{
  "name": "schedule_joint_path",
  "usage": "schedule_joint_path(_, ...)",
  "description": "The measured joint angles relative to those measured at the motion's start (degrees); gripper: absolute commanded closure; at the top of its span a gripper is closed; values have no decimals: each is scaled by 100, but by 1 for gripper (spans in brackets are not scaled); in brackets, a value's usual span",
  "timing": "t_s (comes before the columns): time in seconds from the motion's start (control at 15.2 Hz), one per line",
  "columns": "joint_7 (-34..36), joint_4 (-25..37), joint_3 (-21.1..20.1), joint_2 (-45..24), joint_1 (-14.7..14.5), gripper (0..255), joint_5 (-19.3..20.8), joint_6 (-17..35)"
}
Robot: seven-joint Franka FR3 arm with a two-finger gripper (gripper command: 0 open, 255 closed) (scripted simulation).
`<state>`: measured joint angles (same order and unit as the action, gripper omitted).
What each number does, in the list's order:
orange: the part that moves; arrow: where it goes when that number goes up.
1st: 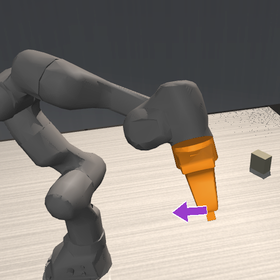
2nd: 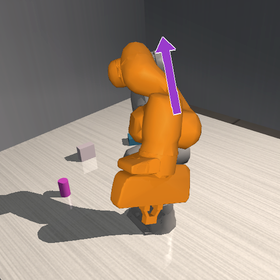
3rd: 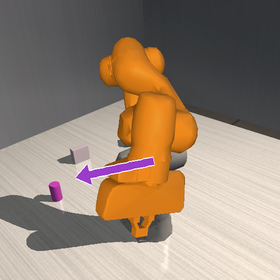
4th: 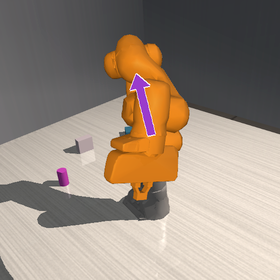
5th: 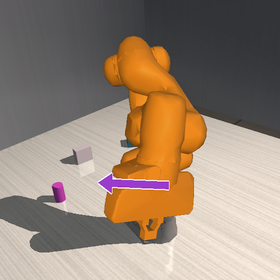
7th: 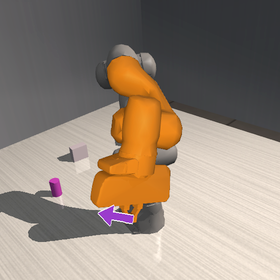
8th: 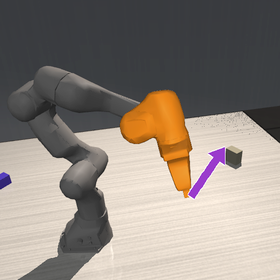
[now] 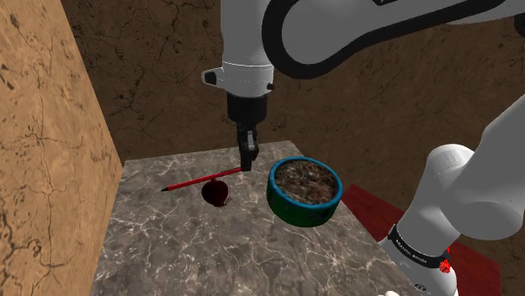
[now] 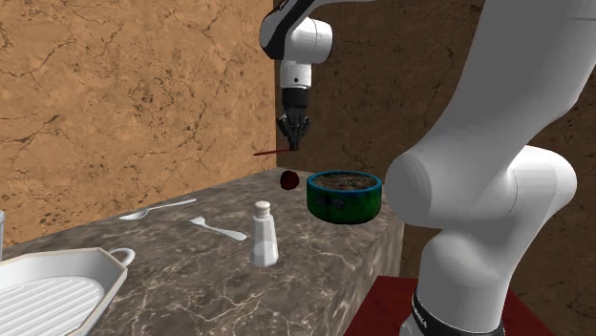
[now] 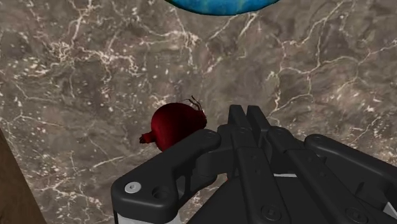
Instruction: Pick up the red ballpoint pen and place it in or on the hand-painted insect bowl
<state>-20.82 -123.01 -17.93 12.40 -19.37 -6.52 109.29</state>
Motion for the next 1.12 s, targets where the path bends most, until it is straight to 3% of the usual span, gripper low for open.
schedule_joint_path(0.33,-35,175,45,157,9,255,-24,-333)
schedule_joint_path(1.12,-1147,-1780,940,2603,146,255,-76,-897)
